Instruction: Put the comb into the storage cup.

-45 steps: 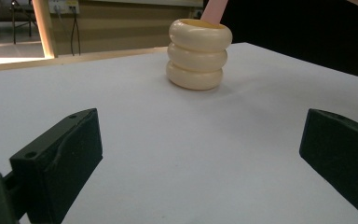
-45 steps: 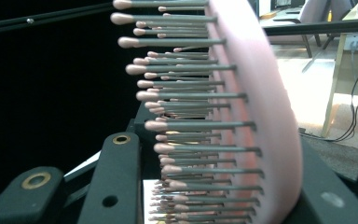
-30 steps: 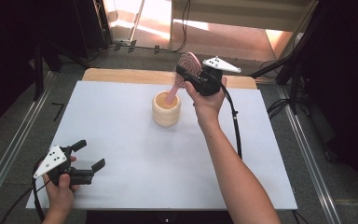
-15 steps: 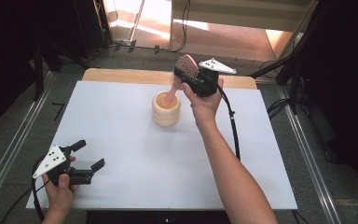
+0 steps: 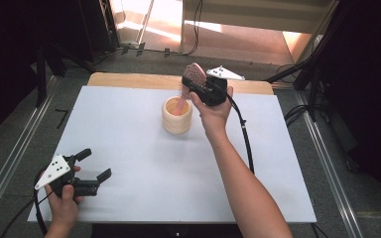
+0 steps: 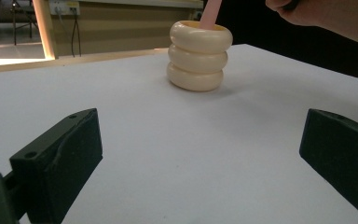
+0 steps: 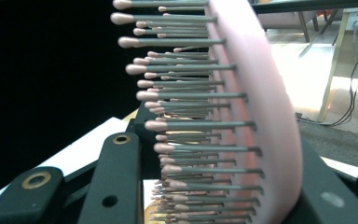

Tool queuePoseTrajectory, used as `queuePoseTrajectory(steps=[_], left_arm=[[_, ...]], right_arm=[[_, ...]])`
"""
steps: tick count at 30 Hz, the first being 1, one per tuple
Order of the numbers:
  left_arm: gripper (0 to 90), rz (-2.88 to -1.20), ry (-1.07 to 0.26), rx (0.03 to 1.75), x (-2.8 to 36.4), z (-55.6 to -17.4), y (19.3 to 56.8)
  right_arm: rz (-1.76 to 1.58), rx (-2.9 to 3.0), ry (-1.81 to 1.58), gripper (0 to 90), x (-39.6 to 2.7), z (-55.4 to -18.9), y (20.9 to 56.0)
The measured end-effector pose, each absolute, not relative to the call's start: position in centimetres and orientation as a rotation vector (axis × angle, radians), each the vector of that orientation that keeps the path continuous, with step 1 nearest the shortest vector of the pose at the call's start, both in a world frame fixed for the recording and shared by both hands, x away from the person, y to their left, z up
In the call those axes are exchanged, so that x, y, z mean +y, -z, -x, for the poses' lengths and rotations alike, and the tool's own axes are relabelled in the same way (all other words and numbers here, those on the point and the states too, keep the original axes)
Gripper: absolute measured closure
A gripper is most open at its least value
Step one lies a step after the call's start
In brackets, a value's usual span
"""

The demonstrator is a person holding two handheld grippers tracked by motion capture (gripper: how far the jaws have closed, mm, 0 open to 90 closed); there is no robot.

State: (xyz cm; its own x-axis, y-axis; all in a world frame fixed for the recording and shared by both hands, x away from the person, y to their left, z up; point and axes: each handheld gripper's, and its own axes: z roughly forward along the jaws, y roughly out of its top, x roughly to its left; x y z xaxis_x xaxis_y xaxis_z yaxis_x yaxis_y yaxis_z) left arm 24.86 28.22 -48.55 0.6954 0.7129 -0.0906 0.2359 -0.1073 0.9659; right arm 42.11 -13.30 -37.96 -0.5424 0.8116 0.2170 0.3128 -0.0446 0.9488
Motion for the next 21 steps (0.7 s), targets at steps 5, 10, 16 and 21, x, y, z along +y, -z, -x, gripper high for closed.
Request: queuePoseTrajectory(steps=[5, 10, 16, 21], left_arm=[[0.0, -1.674, -0.482, 0.775, 28.2, -24.8, 48.5], [0.0, -1.673, -0.481, 0.774, 28.2, -24.9, 48.5], [0.0, -1.673, -0.480, 0.774, 28.3, -24.9, 48.5], [0.0, -1.671, -0.480, 0.775, 28.3, -24.8, 48.5]], right_arm=[[-1.190, 1.831, -1.612, 59.6, -13.1, -42.2, 38.3], [-1.194, 1.842, -1.603, 59.6, -12.8, -42.3, 38.7], [-1.199, 1.854, -1.596, 59.6, -12.5, -42.4, 39.1], [-1.210, 1.855, -1.596, 59.6, -12.4, -42.5, 39.5]])
